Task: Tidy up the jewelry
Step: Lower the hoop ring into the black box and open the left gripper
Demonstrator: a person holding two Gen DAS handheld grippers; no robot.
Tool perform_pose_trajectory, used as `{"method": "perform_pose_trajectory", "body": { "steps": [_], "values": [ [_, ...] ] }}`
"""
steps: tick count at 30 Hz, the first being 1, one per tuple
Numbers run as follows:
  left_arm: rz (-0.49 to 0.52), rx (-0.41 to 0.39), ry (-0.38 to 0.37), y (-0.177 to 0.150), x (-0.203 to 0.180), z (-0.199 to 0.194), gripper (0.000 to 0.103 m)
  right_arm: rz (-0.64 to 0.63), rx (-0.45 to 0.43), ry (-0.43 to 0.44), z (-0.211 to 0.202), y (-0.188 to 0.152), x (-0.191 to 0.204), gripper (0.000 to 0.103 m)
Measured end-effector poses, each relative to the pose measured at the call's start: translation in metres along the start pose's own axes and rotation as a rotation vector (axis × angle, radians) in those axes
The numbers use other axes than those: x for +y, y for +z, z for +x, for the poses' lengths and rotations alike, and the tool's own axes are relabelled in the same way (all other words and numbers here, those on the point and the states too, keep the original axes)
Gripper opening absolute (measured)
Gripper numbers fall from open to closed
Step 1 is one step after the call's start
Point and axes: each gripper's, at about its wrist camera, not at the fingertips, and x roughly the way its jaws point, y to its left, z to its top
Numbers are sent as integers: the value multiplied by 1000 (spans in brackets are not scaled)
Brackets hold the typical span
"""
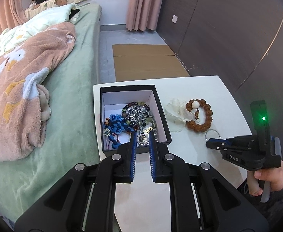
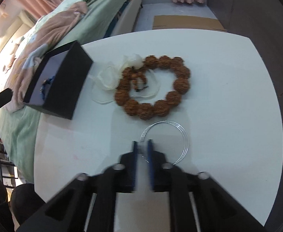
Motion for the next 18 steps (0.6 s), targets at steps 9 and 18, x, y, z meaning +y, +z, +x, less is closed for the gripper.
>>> {"method": "perform_pose_trajectory", "body": {
  "steps": [9,18],
  "values": [
    [-20,19,-38,14,-1,15,13,38,-87,104,-28,5,-1,1],
    [-105,-41,-6,24,27,11,52,-16,-174,223,-59,36,37,1]
  ]
}}
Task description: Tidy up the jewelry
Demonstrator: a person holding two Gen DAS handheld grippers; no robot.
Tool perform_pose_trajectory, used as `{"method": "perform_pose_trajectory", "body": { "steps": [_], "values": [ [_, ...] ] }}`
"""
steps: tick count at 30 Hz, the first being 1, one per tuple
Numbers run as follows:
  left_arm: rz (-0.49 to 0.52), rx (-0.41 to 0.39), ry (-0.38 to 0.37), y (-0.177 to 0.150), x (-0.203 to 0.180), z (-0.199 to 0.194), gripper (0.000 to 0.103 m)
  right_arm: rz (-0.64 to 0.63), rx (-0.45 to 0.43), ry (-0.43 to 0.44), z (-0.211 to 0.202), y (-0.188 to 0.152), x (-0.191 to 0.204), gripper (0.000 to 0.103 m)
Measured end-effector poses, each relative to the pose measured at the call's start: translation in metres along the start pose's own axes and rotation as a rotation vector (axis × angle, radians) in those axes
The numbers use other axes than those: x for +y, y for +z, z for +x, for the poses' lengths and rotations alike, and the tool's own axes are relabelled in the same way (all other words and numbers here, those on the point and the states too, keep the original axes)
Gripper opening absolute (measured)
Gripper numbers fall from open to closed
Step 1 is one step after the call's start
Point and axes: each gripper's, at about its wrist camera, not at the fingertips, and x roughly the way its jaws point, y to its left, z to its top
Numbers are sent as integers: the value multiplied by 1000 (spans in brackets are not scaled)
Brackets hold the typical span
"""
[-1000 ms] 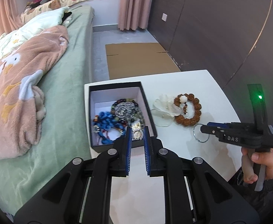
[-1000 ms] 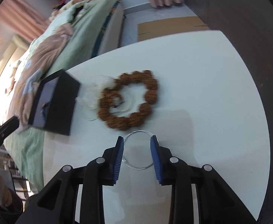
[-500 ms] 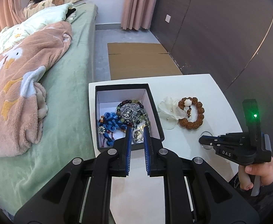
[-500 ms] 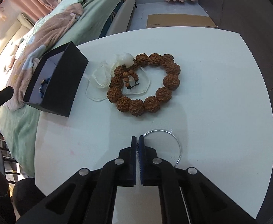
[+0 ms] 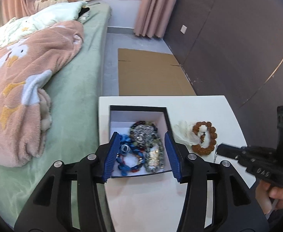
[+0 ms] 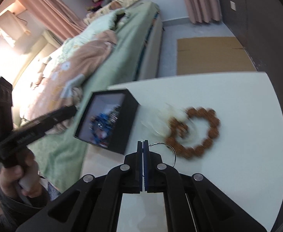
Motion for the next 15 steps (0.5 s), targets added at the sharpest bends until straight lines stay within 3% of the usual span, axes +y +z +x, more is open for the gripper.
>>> {"method": "perform_pose_trajectory", "body": {
  "steps": [7,12,13,15],
  "values": [
    [-63,-28,41,-5,32,-12,74,-31,-29,64,4,31,32,1],
    [-98,-43,64,-10,54,-22,83,-56,-39,143,13,52,65,2],
    [-106,-47,70,-10,58,-24,85,-48,-39,186,15,58,70,5],
    [-123,-52,77,-11,65,-28,87,-24,-4,184,23,66,73,13]
  ]
}}
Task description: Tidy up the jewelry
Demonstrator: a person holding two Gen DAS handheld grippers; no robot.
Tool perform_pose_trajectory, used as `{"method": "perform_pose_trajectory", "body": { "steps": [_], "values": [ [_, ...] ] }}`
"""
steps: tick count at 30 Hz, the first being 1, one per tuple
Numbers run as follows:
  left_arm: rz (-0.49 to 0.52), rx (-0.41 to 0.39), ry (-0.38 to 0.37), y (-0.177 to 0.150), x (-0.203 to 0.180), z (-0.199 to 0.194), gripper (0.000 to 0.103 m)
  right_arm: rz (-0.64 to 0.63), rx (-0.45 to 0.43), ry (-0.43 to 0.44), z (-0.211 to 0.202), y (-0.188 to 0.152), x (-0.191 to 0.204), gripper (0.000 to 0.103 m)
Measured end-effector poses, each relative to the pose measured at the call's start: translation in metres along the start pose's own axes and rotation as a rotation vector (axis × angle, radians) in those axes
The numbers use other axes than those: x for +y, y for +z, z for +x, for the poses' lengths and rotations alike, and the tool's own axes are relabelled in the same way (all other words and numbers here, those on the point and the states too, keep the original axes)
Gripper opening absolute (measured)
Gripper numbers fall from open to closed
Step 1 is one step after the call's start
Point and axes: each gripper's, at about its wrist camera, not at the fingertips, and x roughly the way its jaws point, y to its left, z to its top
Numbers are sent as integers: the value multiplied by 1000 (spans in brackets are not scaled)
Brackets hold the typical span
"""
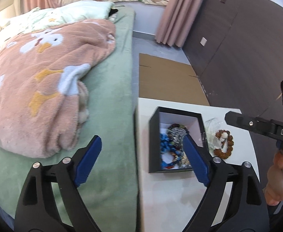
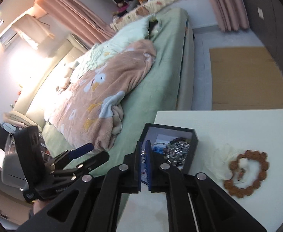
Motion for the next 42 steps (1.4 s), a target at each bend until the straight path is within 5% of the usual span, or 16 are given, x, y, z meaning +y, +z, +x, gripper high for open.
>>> {"method": "perform_pose_trajectory", "body": {
  "steps": [1,3,8,13,28,30,35,42],
  "values": [
    [-11,-3,2,1,5,-2,88,13,14,-29,2,3,-1,44],
    [-15,-11,2,2,8,-6,90,2,-49,-67,-8,2,-1,75],
    [-7,-30,-12,3,2,-12,92,54,-72,-116,-33,-7,-23,74],
    [22,-26,-37,3,-18,-12,93,86,-99,-178,-64,-20,-50,85],
    [143,27,-137,-9,-120,25,94,269,-163,-224,-105,-46,-129,91],
    [169,36,-141,-10,-136,34,91,285,-165,-237,-108,-47,-139,91],
    [265,107,-163,-17,-177,62,61,317,-165,-259,-117,-53,-161,91],
    [314,192,-142,-32,-199,95,55,338,-185,-271,-132,-57,-178,91]
  ]
}}
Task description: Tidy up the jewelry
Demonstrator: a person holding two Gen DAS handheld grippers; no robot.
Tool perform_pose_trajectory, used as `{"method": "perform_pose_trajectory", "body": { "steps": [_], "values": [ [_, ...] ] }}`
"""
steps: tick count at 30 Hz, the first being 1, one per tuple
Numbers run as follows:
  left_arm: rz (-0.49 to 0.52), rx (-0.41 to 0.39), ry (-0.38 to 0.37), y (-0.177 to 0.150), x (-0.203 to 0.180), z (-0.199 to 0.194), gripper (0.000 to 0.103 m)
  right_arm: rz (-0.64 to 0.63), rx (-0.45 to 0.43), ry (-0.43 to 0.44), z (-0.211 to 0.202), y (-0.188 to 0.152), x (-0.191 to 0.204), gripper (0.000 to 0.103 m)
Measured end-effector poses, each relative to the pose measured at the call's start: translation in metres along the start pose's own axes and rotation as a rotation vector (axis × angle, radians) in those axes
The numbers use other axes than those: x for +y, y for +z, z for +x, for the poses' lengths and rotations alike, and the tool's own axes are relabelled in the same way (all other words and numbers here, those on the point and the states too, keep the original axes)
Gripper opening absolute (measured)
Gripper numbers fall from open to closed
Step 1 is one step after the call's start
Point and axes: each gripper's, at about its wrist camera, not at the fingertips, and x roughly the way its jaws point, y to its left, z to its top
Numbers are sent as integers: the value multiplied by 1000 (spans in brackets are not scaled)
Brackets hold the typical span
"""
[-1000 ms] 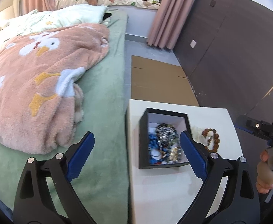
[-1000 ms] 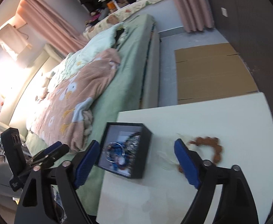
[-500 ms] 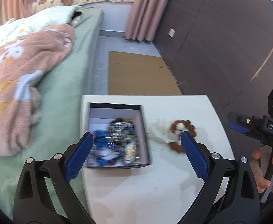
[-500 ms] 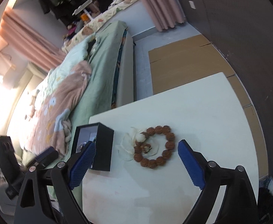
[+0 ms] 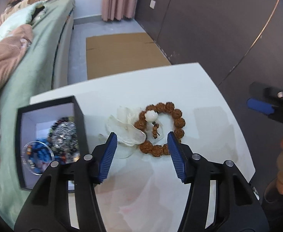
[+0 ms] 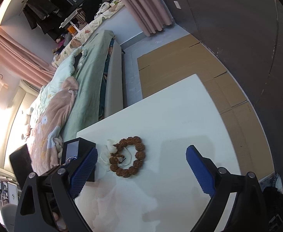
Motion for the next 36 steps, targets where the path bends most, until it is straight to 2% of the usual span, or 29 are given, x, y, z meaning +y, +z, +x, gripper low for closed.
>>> {"method": "perform_pose_trajectory", "body": {
  "steps": [7,9,11,13,16,20,22,23,24,26,28,31,36],
  "values": [
    [42,32,87,1,-8,30,54,16,-10,10,-4,1,-7,91],
    [35,27,105,3,-6,31,45,14,-3,7,-1,1,-7,91],
    [17,34,115,5,2,31,17,10,10,7,5,1,-5,90],
    [-5,43,103,7,11,30,3,5,33,14,14,0,-3,86],
    [-15,24,85,9,19,21,2,-13,76,0,32,-1,3,81],
    [-1,-5,63,12,16,6,2,-34,126,-26,53,-5,10,77],
    [-1,6,28,14,12,4,2,-38,134,-30,57,-6,12,76],
    [-2,9,26,15,11,4,6,-36,130,-29,56,-6,13,76],
    [-3,12,28,16,10,4,10,-34,122,-27,54,-6,13,76],
    [-13,9,27,17,10,5,36,-28,105,-22,49,-5,13,76],
    [-15,13,32,17,10,7,49,-21,96,-20,46,-5,11,76],
    [9,22,47,17,5,10,49,-16,93,-25,44,-3,7,76],
    [109,64,75,11,-18,25,49,4,75,-21,35,2,-1,76]
  ]
}}
